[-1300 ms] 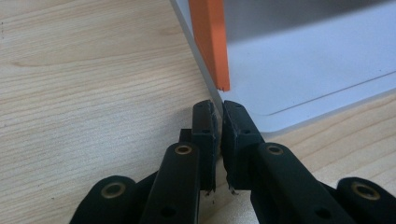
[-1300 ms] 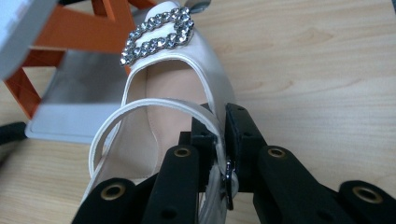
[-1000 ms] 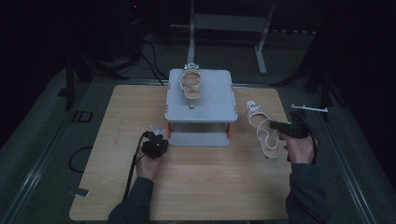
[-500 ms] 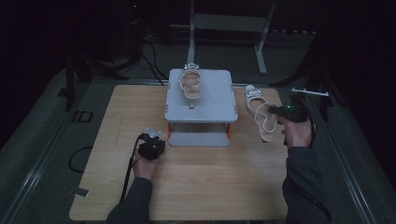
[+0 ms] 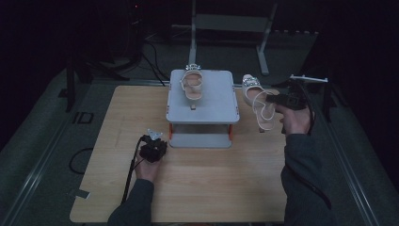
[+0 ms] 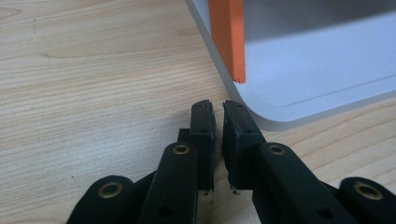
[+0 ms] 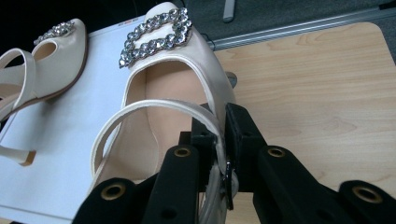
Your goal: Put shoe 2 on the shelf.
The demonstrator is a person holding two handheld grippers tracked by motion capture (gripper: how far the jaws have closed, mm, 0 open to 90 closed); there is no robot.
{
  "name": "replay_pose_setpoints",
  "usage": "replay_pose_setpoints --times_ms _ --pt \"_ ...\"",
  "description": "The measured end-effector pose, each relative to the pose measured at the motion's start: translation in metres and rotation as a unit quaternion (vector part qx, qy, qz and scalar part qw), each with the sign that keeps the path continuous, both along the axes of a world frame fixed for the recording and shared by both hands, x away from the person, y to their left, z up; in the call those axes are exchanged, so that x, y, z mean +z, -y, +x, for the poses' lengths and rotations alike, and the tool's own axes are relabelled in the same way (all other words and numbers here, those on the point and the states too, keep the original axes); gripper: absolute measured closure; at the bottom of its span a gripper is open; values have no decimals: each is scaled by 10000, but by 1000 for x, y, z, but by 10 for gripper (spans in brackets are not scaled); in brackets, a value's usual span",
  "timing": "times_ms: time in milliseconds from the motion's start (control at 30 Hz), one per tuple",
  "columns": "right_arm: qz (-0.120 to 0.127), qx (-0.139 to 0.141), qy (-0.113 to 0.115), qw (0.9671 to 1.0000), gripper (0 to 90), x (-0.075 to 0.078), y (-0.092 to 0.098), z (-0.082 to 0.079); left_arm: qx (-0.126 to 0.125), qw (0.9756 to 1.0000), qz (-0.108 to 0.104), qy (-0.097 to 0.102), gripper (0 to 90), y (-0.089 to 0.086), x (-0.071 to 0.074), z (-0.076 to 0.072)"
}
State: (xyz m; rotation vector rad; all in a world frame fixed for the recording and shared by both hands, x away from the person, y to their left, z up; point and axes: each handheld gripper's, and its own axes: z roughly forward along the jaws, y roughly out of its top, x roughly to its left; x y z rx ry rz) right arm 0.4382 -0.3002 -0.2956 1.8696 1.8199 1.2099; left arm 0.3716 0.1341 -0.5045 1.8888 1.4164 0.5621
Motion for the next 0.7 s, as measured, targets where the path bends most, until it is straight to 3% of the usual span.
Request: replay_pose_setpoints --times_ms 67,533,700 --pt "6 -13 2 10000 832 3 -3 2 12 9999 -78 67 820 -1 -2 -1" --pt "124 -13 105 9999 831 23 -17 11 -5 9997 -246 6 814 -5 -2 0" --pt "164 -20 128 9998 831 28 -25 14 -29 9997 -223 20 802 -4 -2 -1"
